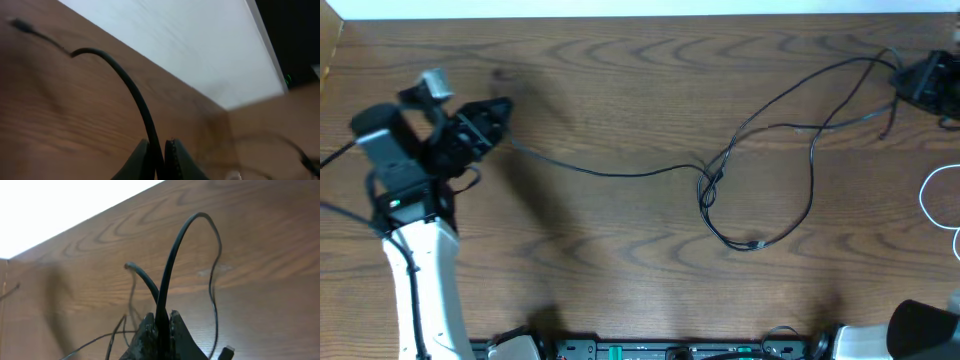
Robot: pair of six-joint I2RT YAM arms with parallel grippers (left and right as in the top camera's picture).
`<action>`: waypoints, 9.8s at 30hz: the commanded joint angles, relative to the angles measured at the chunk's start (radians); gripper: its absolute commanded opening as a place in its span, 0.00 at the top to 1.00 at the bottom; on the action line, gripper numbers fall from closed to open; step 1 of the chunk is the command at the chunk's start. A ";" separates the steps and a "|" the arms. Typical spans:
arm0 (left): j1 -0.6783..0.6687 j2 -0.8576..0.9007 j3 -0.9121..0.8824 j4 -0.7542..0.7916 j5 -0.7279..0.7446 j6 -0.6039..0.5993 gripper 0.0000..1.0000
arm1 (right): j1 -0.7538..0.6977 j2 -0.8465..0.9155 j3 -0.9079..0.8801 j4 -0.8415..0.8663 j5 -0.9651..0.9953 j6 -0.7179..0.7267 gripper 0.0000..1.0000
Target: Untangle cables
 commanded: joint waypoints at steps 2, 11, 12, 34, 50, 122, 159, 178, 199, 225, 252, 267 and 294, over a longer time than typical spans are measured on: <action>-0.158 -0.010 -0.003 0.015 0.061 0.021 0.84 | 0.162 0.007 0.003 0.020 0.084 0.024 0.99; -0.339 -0.010 -0.003 0.021 0.075 0.021 0.83 | 0.366 0.094 0.003 0.095 0.180 0.111 0.99; -0.352 -0.010 -0.003 0.021 0.079 0.021 0.83 | 0.379 0.102 0.003 0.097 0.193 0.111 0.99; -0.558 -0.005 -0.003 0.060 -0.012 0.058 0.44 | 0.555 0.264 0.003 0.145 0.238 0.148 0.99; -0.569 0.179 -0.004 0.132 -0.049 0.066 0.09 | 0.555 0.264 0.003 0.171 0.129 0.147 0.99; -0.426 0.272 -0.002 0.735 0.097 -0.227 0.08 | 0.917 0.264 -0.681 0.351 0.323 0.204 0.69; -0.425 0.273 -0.002 0.541 0.058 -0.064 0.08 | 0.855 -0.129 -0.321 0.156 0.309 0.158 0.99; -0.435 0.273 -0.002 0.288 0.144 0.102 0.08 | 0.514 -0.129 -0.299 0.166 0.480 0.132 0.99; -0.450 0.273 -0.002 0.281 0.183 0.112 0.08 | 0.540 0.291 -0.302 0.197 0.468 0.155 0.99; -0.450 0.273 -0.002 0.168 0.175 0.205 0.08 | 0.552 0.317 -0.248 0.305 0.515 0.079 0.99; -0.450 0.273 -0.002 0.129 0.137 0.206 0.08 | 0.599 0.300 0.200 0.174 0.294 -0.015 0.99; -0.359 0.273 -0.002 0.169 0.118 0.205 0.08 | 0.795 0.116 0.200 0.154 0.387 -0.014 0.99; -0.343 0.273 -0.002 0.155 0.201 0.201 0.08 | 0.643 0.312 0.200 0.016 0.679 0.096 0.13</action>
